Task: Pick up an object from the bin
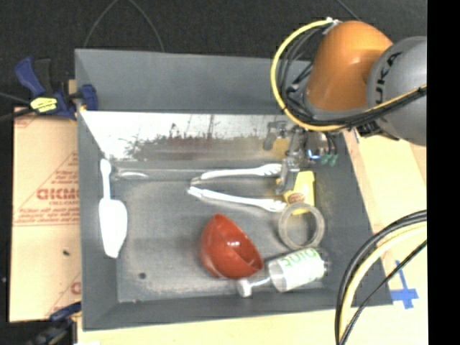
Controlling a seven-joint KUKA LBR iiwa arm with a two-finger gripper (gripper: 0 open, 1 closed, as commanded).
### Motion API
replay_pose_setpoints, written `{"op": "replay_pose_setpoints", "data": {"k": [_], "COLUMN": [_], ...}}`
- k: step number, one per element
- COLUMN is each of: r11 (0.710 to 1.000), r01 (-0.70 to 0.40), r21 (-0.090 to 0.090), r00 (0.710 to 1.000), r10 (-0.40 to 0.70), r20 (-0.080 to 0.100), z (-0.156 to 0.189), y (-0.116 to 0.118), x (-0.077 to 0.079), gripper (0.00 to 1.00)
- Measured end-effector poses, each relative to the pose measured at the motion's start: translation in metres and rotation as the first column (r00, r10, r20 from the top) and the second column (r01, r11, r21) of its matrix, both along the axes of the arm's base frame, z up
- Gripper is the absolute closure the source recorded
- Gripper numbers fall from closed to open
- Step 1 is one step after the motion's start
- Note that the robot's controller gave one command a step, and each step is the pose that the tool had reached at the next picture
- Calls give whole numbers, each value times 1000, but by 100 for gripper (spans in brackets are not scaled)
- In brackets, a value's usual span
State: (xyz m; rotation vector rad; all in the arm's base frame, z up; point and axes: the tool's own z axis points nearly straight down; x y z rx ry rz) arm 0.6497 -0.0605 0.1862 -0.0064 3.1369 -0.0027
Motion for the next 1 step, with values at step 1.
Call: {"op": "replay_pose_setpoints", "data": {"k": [1], "r11": [1000], "r01": [0], "r21": [0], "r00": [1000], "r10": [0], "r20": [0], "z": [0], "y": [0], "x": [0], "gripper": [0]}}
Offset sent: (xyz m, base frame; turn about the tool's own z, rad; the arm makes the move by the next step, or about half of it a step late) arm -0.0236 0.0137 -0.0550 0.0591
